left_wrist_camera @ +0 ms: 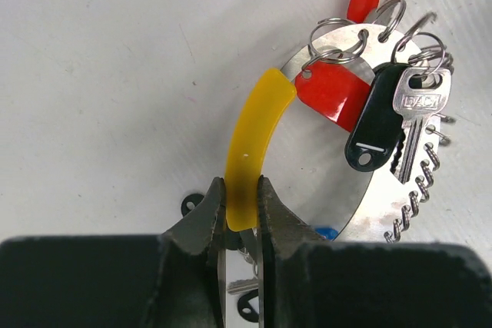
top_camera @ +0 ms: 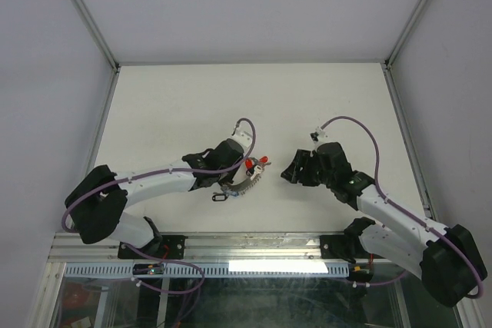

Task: Put the keys on the keyring
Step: Pick up the keyring from the center of the board.

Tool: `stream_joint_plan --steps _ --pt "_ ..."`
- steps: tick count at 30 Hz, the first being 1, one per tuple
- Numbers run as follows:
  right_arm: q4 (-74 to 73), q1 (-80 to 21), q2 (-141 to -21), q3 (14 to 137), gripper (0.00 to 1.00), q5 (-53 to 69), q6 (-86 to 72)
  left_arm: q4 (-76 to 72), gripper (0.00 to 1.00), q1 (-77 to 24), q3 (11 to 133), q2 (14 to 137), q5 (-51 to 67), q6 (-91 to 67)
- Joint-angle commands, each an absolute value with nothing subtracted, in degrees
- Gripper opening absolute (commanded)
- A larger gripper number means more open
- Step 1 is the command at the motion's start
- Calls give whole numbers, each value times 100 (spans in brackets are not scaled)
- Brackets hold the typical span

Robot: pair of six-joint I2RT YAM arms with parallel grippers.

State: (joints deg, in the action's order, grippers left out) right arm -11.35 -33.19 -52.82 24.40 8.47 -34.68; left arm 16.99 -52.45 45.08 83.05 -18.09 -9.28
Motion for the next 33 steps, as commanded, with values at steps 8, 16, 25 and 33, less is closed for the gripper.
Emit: stream_joint_plan --steps 8,16,25,33 --pt "-5 -3294 -5433 2450 59 1322 -3773 1225 0 -5287 4386 7596 -2148 -682" --pt "-108 -3287 -5224 2495 59 1084 -3770 1400 0 -5400 4596 7576 -3596 -657" --pt "-315 -3255 -5110 2450 59 1042 -3762 1727 0 -5409 5015 7838 -4224 -1247" --pt "-387 -3244 -5079 2455 59 1029 -3725 2234 0 -5690 5122 8303 -5347 -1333"
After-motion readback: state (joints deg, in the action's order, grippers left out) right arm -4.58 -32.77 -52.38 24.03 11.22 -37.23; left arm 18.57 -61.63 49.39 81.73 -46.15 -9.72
